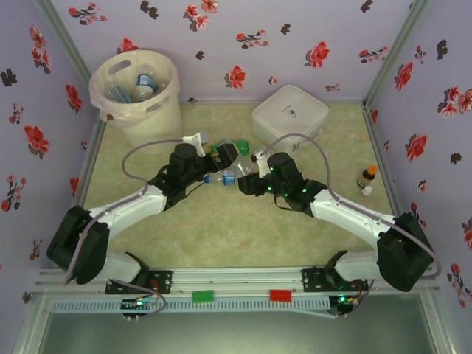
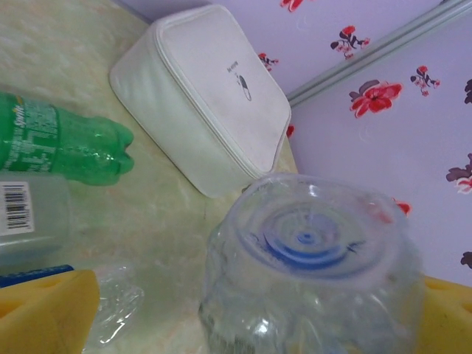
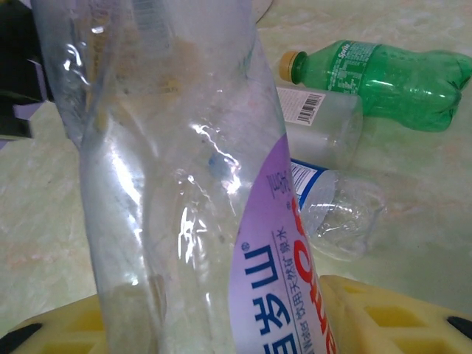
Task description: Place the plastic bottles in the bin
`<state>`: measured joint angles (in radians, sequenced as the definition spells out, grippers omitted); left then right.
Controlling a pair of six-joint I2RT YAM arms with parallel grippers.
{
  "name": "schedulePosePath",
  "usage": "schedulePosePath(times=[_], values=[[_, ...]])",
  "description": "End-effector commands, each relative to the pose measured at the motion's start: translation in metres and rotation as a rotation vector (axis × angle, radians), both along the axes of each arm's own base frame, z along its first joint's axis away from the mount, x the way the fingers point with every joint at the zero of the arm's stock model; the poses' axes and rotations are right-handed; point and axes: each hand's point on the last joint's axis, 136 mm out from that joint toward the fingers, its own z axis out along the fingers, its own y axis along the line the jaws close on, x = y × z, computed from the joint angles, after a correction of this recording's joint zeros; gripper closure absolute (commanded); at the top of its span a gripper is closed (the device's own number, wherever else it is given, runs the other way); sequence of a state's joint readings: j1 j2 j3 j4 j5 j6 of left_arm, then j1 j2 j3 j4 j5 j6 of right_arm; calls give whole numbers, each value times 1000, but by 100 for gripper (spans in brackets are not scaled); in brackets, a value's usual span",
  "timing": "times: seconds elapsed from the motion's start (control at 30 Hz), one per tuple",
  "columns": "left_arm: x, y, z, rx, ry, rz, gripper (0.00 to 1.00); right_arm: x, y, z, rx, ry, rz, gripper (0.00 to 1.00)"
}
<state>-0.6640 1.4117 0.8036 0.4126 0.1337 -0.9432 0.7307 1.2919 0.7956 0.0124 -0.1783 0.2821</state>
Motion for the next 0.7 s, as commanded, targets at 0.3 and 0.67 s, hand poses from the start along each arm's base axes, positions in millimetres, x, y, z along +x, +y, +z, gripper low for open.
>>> schedulePosePath(times=[0.3,0.67], values=[[16,-21,17,-89,-49,-17,31,21,29,30,83,-44,56,60],[56,7,13,-49,-50,64,54,36,10,40,75,-107,-47,11]])
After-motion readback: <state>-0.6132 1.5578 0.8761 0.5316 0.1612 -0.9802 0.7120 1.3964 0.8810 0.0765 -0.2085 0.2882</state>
